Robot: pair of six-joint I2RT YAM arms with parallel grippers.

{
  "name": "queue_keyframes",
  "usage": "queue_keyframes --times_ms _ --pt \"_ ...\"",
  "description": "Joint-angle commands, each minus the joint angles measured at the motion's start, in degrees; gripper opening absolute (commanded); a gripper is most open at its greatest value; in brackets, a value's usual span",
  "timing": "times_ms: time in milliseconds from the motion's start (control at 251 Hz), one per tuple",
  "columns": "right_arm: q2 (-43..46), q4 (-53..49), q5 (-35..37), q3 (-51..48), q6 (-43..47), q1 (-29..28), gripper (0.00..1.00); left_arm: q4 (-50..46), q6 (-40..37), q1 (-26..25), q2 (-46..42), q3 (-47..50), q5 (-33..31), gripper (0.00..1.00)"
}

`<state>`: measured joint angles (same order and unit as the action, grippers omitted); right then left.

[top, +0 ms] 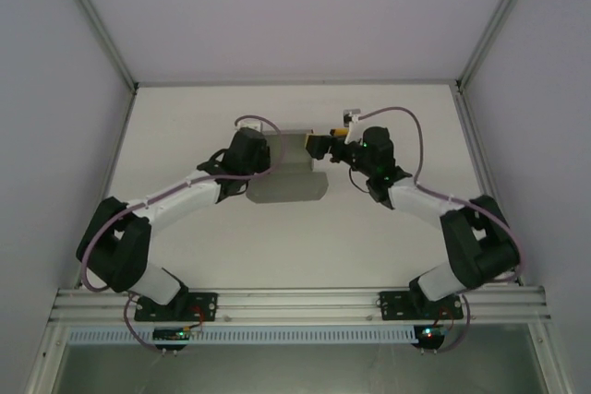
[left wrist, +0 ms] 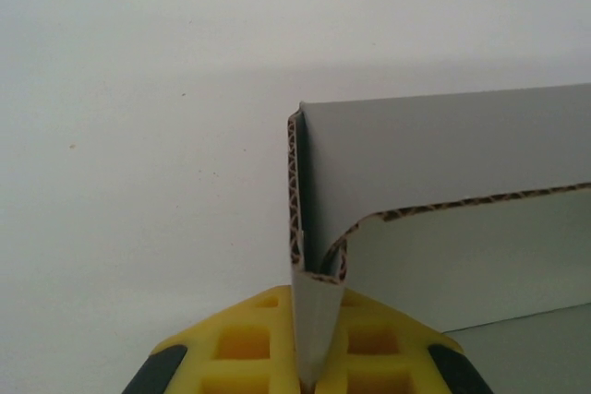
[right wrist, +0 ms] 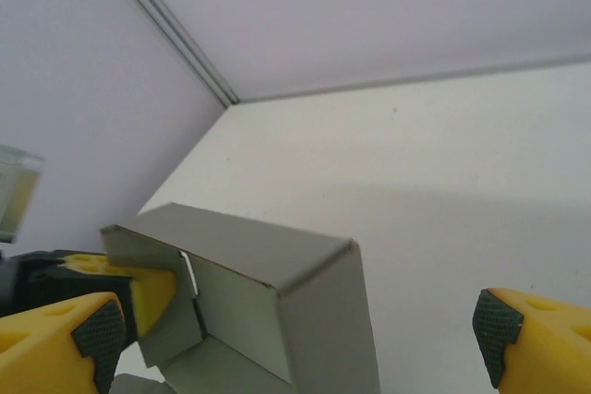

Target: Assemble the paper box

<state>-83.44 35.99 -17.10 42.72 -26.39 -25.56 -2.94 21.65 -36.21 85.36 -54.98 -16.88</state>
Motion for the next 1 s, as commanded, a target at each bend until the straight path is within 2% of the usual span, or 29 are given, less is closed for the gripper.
queue_keyframes --times_ms 0,200,263,383,471,734,838,998 --pt "7.13 -4.38 3.85 -2.75 2.68 -0.12 0.99 -3.19 -13.27 1.44 -2.22 -0.99 11.61 0.0" --pt "18.87 -30.77 18.21 -1.64 7.87 0.17 0.99 -22.19 -31.37 1.02 0.64 -5.2 25.95 0.0" --pt "20.93 -36.68 20.64 -1.17 8.86 0.47 0.99 -27.48 -35.73 -0.12 2.75 -6.87 27.32 0.0" --pt "23.54 -43.98 23.15 -1.03 8.98 0.95 0.99 -33.11 -39.75 -2.08 7.55 -11.11 22.05 0.0" --pt "24.45 -45.56 23.69 -1.91 9.08 1.58 0.99 -36.29 -42.13 -2.83 12.09 -14.94 19.53 0.0" --pt "24.48 -46.67 23.78 -3.19 8.77 3.87 0.99 -41.68 -47.47 -8.96 29.07 -27.82 2.27 0.0" --pt "24.49 -47.05 23.44 -3.54 8.73 4.53 0.99 -42.49 -49.92 -9.95 32.25 -29.74 0.89 0.16" --pt "24.58 -47.04 23.04 -4.33 8.63 5.41 0.99 -42.25 -51.14 -9.93 34.0 -32.43 0.62 0.25"
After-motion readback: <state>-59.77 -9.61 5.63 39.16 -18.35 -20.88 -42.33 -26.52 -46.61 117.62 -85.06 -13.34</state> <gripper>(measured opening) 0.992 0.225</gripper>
